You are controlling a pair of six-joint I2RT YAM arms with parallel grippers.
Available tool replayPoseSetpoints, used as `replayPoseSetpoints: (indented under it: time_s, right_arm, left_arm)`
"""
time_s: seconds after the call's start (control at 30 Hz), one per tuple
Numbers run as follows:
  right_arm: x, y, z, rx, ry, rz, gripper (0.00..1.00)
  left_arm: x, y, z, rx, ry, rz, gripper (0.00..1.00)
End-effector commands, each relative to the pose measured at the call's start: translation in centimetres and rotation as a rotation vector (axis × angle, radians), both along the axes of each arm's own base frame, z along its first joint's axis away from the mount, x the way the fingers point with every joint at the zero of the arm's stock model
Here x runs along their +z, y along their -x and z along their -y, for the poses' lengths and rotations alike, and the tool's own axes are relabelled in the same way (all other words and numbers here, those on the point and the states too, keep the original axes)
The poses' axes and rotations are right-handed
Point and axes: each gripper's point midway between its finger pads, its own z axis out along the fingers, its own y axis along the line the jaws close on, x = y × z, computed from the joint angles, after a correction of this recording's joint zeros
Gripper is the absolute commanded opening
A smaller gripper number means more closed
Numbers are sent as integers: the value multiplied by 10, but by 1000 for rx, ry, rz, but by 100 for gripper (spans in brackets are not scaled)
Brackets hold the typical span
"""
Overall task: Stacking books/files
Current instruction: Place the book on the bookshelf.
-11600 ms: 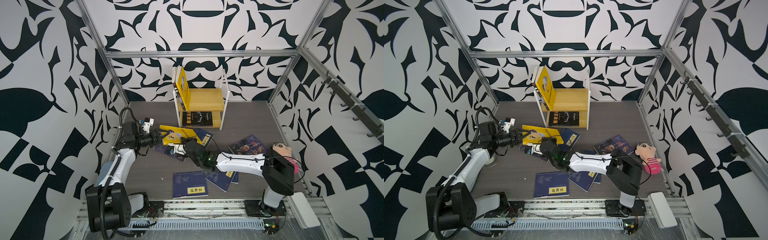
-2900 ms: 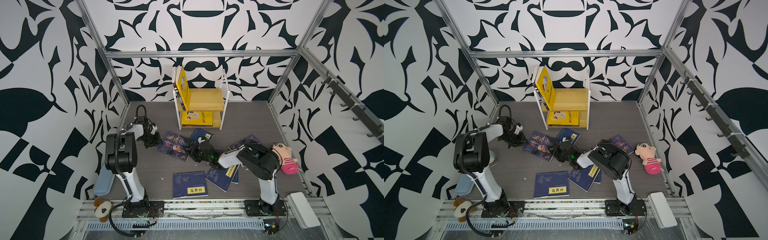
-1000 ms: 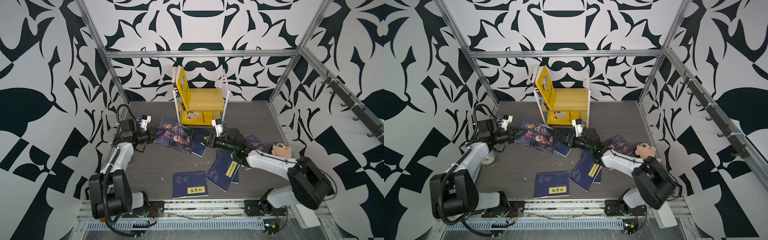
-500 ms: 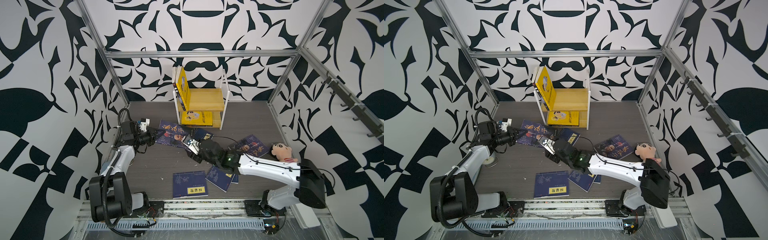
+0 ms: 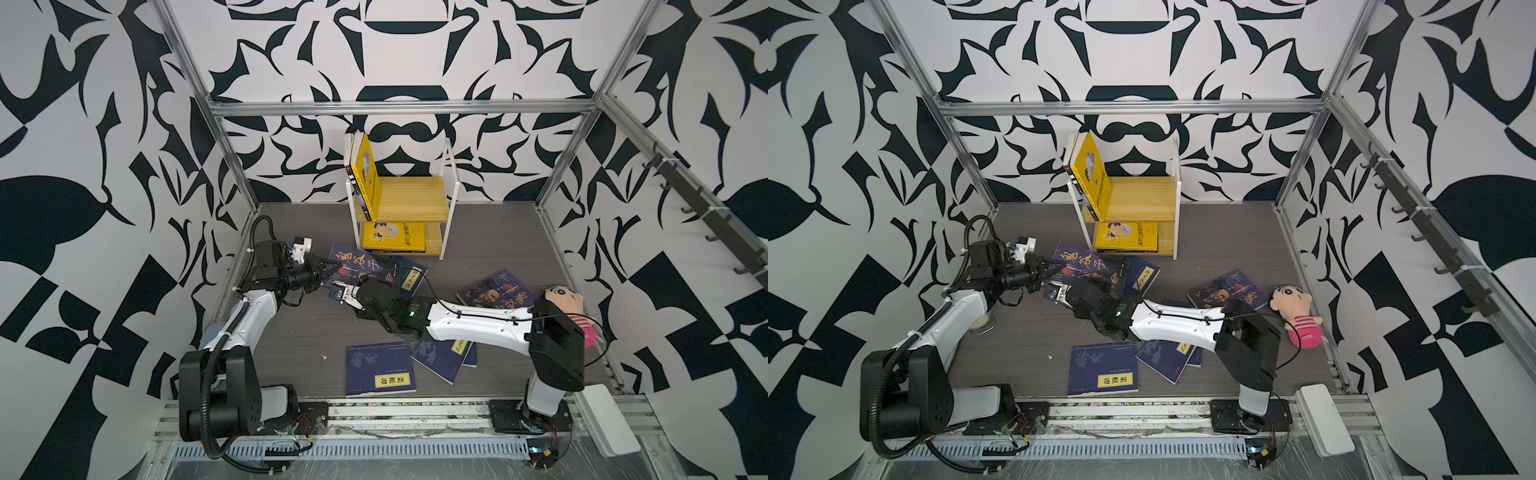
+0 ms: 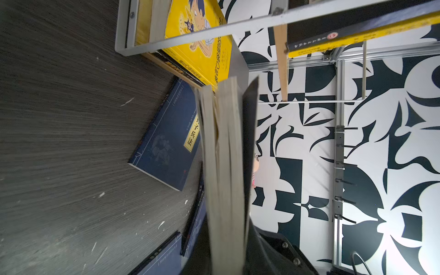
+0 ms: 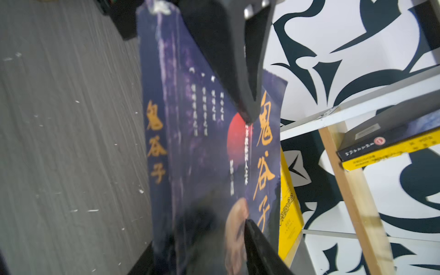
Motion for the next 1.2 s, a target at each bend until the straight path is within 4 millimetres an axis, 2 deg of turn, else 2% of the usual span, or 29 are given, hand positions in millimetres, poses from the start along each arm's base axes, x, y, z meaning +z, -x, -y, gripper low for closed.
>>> replayPoseSetpoints:
  time_s: [0.0,0.07,0.1,0.13,0.2,0.27,0.3,0.4,0.43,0.5,0.6,0.8,0.97,1.17]
  right_arm:
    - [28,-11,-1,-44,12,94,32]
    - [28,-13,4,-54,53,110,10]
    - [30,-13,6,-51,61,118,0]
    - [31,-11,9,-44,68,124,0]
    - [36,-10,16,-32,93,136,0]
    - [42,-8,25,-22,124,137,0]
    - [47,-7,30,-10,138,135,0]
    - [61,-6,47,24,149,115,0]
    - [66,-6,51,40,148,106,0]
    - [75,-9,63,56,161,90,0]
    - [81,-14,78,87,192,75,0]
    - [88,-47,105,45,262,117,0]
    - [93,-72,110,8,249,199,0]
    - [92,-100,105,-25,227,303,0]
  left_arm:
    - [9,1,5,-30,22,36,0]
    - [9,1,5,-31,21,35,0]
    - [9,1,6,-32,17,41,4]
    - [8,1,5,-32,14,45,13]
    - [8,1,3,-29,-12,65,44]
    - [6,0,-4,-10,-50,78,64]
    - [5,-2,-10,5,-75,86,71]
    - [-5,-8,-31,64,-158,99,82]
    - [3,-7,-37,82,-190,139,84]
    - [-2,-8,-51,109,-264,162,92]
    - [-9,-10,-72,154,-378,180,100]
    - [-12,-11,-110,227,-551,218,100]
    - [-19,-10,-141,304,-630,193,100]
    - [-19,-10,-145,303,-649,205,100]
